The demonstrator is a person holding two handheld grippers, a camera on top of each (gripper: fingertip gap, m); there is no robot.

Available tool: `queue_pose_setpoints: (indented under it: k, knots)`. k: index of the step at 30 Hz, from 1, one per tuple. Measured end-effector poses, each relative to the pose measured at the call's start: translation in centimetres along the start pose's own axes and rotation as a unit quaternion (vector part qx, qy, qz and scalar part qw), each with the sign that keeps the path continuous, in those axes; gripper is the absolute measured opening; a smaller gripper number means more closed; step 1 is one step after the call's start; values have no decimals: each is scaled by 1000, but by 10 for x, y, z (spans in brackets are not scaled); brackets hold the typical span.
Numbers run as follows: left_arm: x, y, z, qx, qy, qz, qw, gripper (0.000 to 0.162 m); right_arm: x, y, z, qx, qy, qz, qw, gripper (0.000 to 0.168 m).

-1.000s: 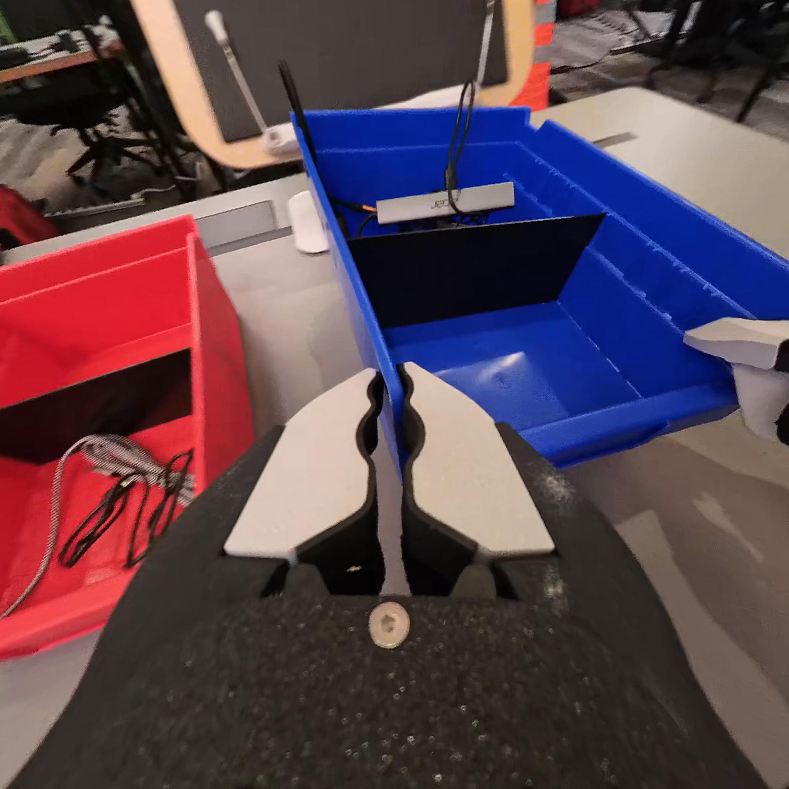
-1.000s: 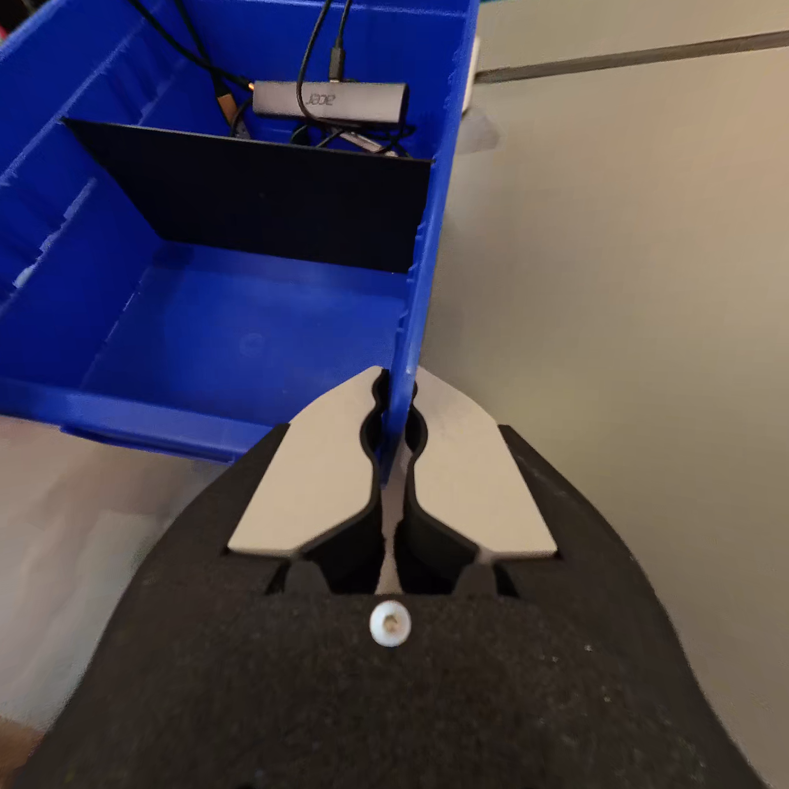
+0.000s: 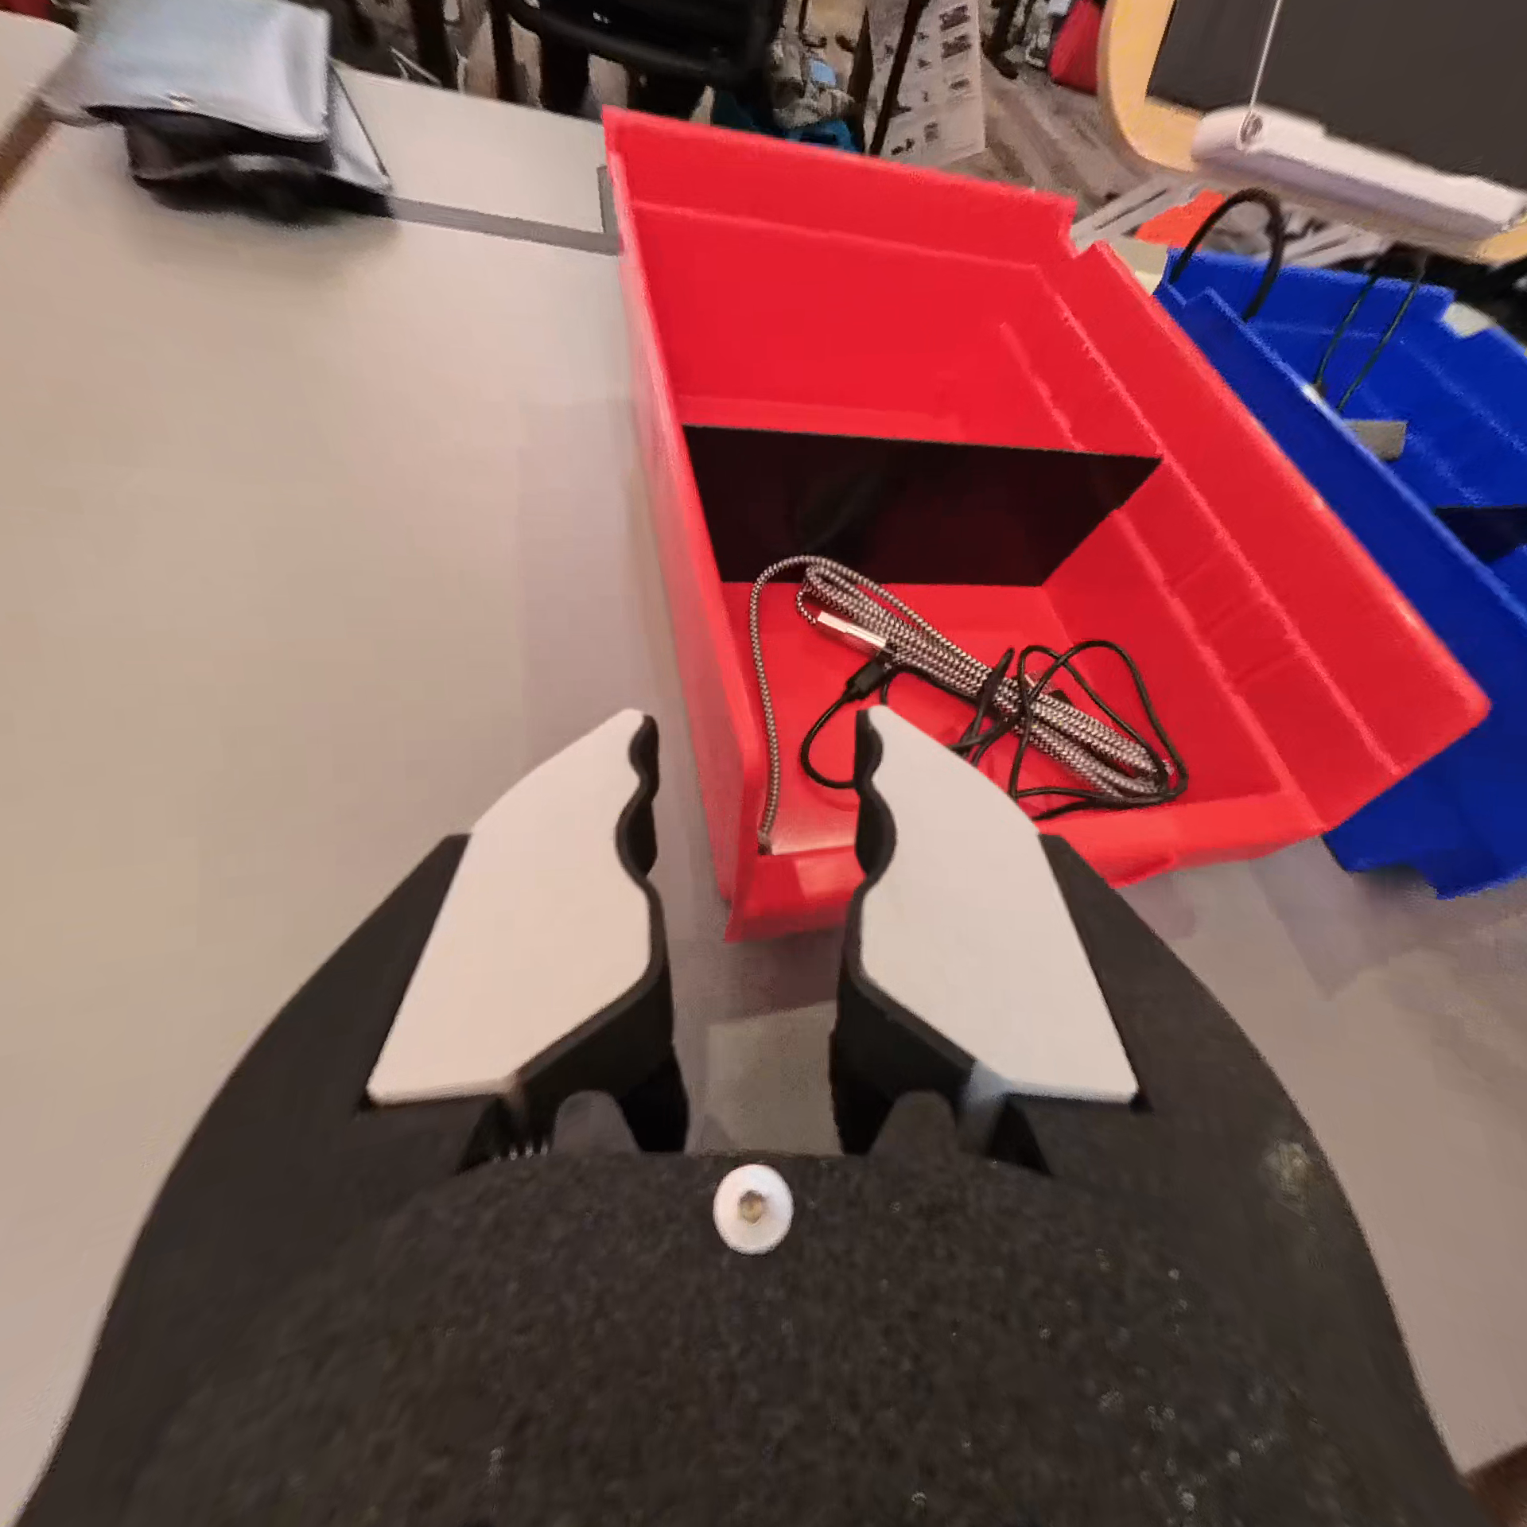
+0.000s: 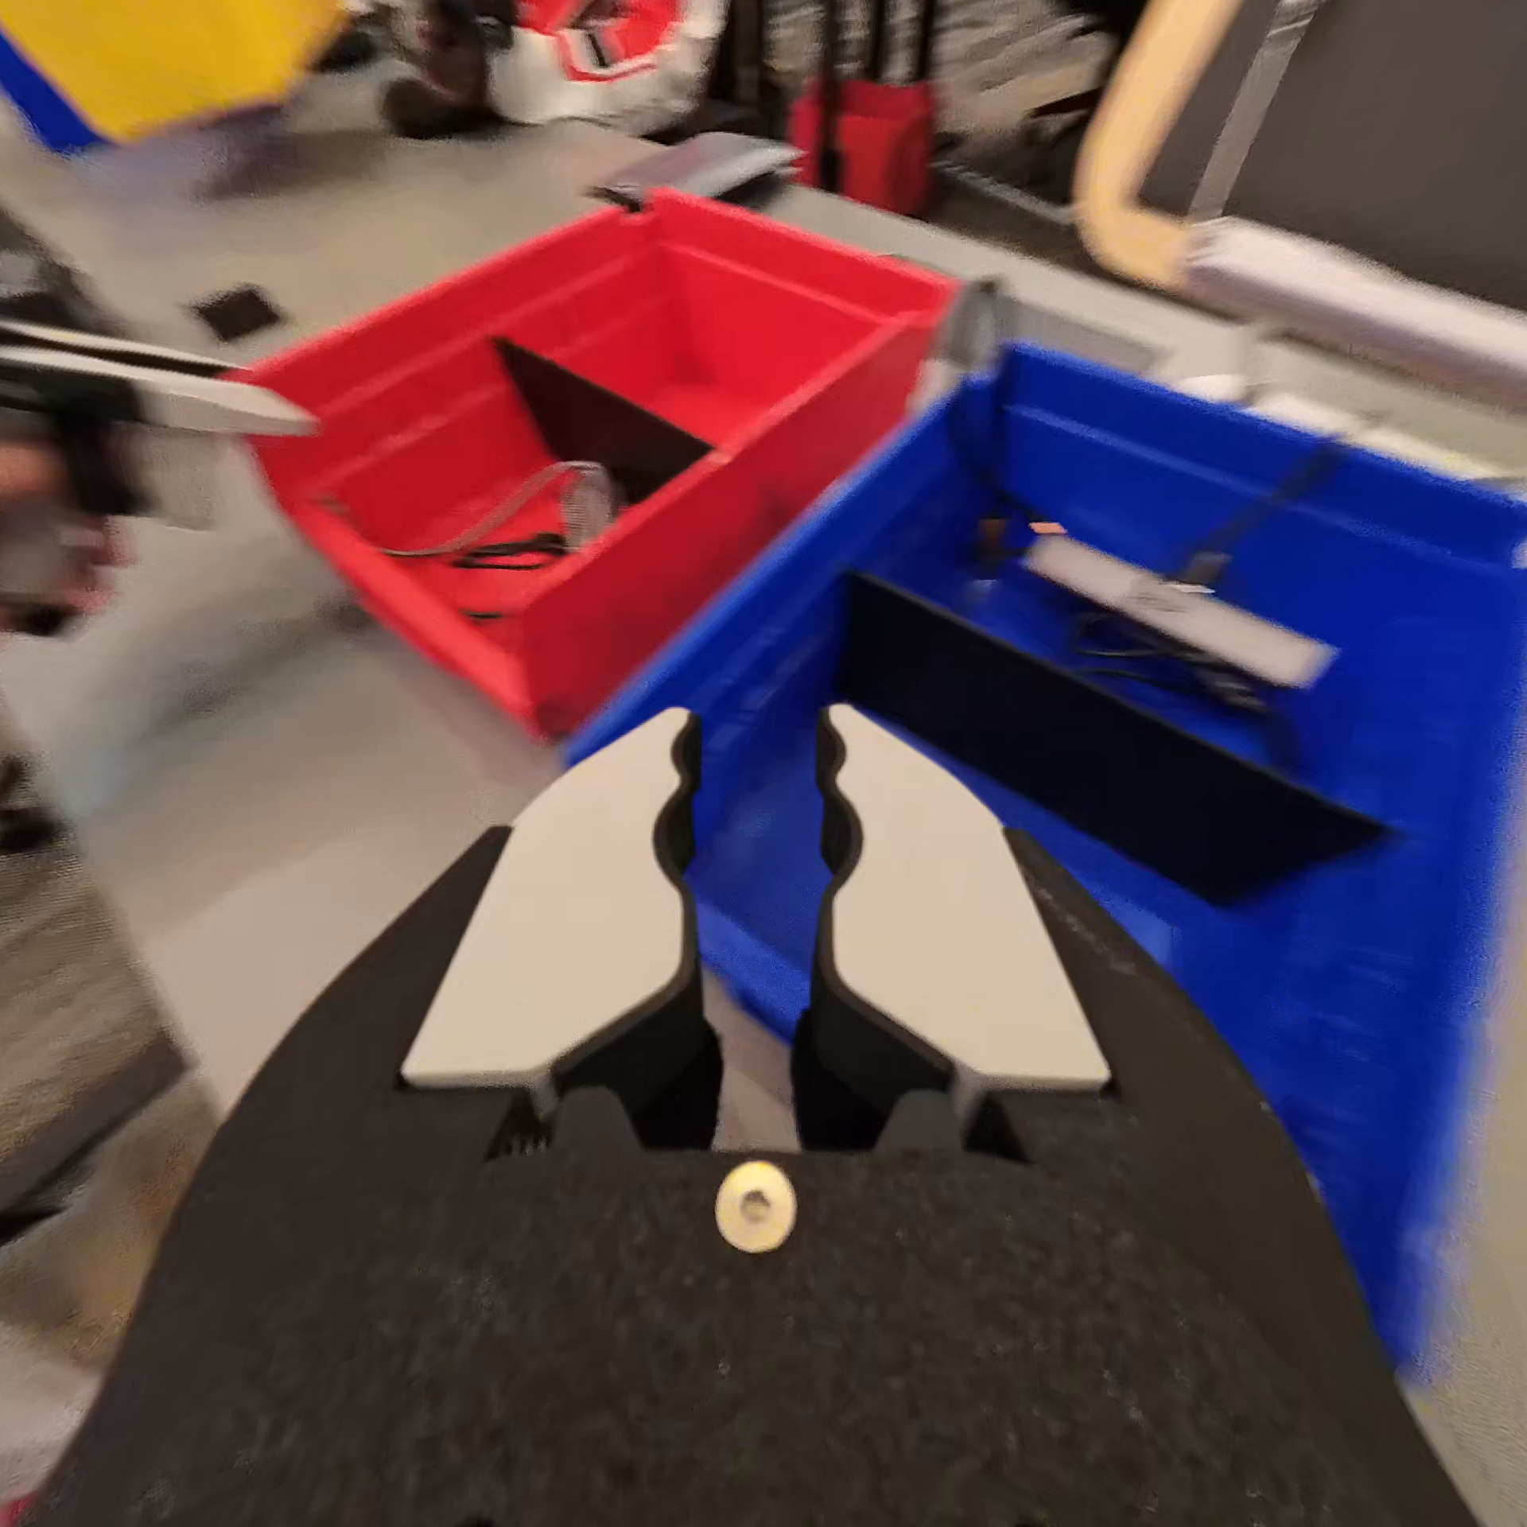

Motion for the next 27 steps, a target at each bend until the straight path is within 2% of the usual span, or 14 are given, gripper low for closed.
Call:
queue_pose_setpoints:
  k: [2, 3, 4, 10, 12, 14, 18, 22, 27]
  knots:
    - [-8, 1, -14, 9, 26, -12, 1000, 31, -8, 37, -16, 57, 15, -29, 998, 28]
    - [-13, 4, -17, 23, 39, -15, 999, 13, -12, 52, -22, 72, 23, -38, 996, 30]
    - [-15, 6, -17, 42, 44, -14, 998, 6, -17, 65, -28, 77, 30, -40, 996, 33]
    - [-34, -4, 18, 85, 63, 10, 994, 4, -39, 90, -56, -13, 59, 24, 998, 40]
    - [-45, -14, 36, 99, 63, 21, 993, 5, -42, 99, -61, -18, 61, 43, 997, 45]
    - [-55, -24, 55, 118, 64, 20, 991, 5, -43, 105, -66, -28, 54, 51, 997, 43]
    - [-72, -41, 84, 132, 55, 49, 989, 5, -54, 114, -77, -10, 77, 16, 997, 41]
    - [-80, -51, 101, 141, 42, 55, 988, 7, -58, 114, -79, -19, 74, 1, 997, 27]
    - [-83, -69, 115, 170, 40, 17, 984, 7, -47, 108, -71, -58, 75, -2, 995, 8]
Point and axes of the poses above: each gripper's, where its closed fingertips meet, z back along the fingers, x out of its top, y = z × x across the jaws, the point moved 3 cm from there along z, back along the fingers, and after that the axes turned 7 degrees about -z, right-handed, at the moved point
